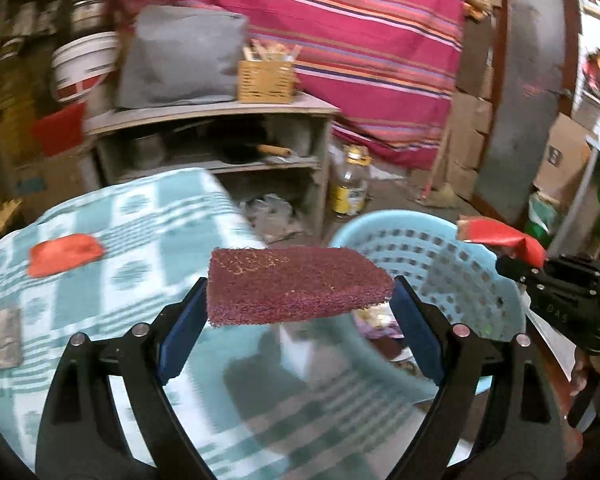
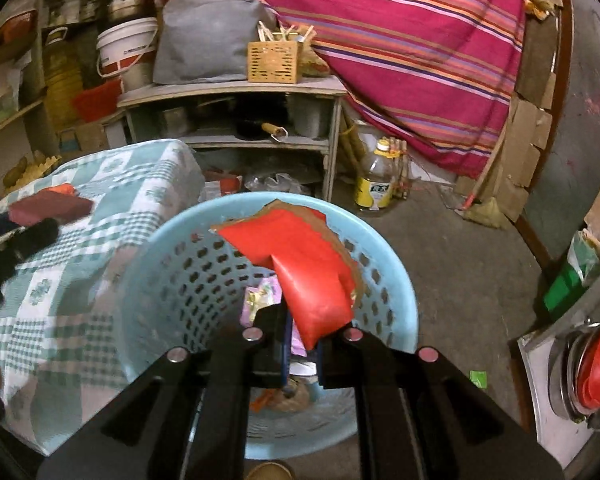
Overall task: Collect trash
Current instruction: 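Carry the maroon pad and red packet with both tools over the blue basket, then open both tools to drop the maroon pad and red packet into the basket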
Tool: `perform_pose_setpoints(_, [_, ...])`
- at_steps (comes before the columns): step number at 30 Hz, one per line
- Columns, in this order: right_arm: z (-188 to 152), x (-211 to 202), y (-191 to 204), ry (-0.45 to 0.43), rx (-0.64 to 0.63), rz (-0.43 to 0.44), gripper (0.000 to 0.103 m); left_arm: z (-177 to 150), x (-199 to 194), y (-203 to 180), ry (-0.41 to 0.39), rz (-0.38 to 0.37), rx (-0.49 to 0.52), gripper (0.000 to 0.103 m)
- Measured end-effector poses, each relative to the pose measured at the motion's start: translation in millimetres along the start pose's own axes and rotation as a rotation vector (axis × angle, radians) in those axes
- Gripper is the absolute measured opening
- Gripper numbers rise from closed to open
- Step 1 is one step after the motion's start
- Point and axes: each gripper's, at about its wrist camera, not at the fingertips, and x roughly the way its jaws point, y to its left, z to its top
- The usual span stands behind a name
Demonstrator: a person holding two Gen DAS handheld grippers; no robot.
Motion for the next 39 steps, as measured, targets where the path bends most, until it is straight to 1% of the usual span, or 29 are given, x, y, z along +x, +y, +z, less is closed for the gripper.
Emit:
perform_pose_setpoints(5, [-5.8, -1.5, -19.7, 0.004, 0.025, -0.014, 0.009, -3.9, 20.4, -28.0, 0.019, -0.048, 0.026, 0.086])
perform_pose_setpoints(11, [-11.3, 1.5, -33.3, 0.014, 0.055, -0.003, 0.009, -7.2, 35.5, -48.4, 0.028, -0.058, 0.065, 0.087])
perform_pose_setpoints(15, [-10.4, 3.8, -30.6, 0.016, 0.053, 0.001, 0.009, -9.6, 37.7, -51.8, 0.026, -0.047, 0.065, 0.095])
perform_pose_setpoints(16, [-10.7, 4.0, -29.8, 0.017, 0.053, 0.002, 0.009, -9.6, 37.0, -51.1, 0.023, -0.047, 0.065, 0.095])
perform_pose_setpoints(20, [-9.4, 5.5, -28.0, 0.022, 0.049, 0.005, 0.009, -6.7, 32.8, -42.8, 0.013, -0.023, 0.062, 0.096])
perform_pose_setpoints(23, [-7.0, 6.0, -23.9, 0.022, 0.05, 0.011, 0.009, -5.4, 26.2, -30.5, 0.003, 0.023, 0.055, 0.097])
perform_pose_setpoints(26, [-3.6, 8.7, -12.2, 0.027, 0.042, 0.025, 0.009, -3.3, 14.9, -12.4, -0.007, 0.073, 0.047, 0.097])
perform_pose_setpoints(31, [0.1, 19.1, 3.7, 0.057, 0.039, 0.036, 0.011, -0.8, -12.3, 30.4, -0.031, 0.142, -0.012, 0.097])
perform_pose_setpoints(32, [0.3, 21.3, 7.1, 0.066, 0.039, 0.037, 0.017, -1.5, -17.9, 38.8, -0.034, 0.155, -0.021, 0.097])
perform_pose_setpoints(33, [0.4, 24.0, 11.3, 0.078, 0.038, 0.03, 0.039, -1.5, -21.2, 44.8, -0.035, 0.166, -0.028, 0.097])
perform_pose_setpoints(35, [0.5, 25.8, 19.3, 0.081, 0.035, 0.009, 0.066, -3.7, -32.0, 62.6, -0.038, 0.202, -0.043, 0.097])
perform_pose_setpoints(38, [3.1, 26.8, 27.7, 0.093, 0.039, -0.01, 0.066, -7.2, -48.4, 89.6, -0.042, 0.252, -0.066, 0.097])
perform_pose_setpoints(39, [4.7, 24.5, 31.8, 0.084, 0.047, -0.02, 0.069, -8.8, -54.0, 97.8, -0.046, 0.267, -0.073, 0.097])
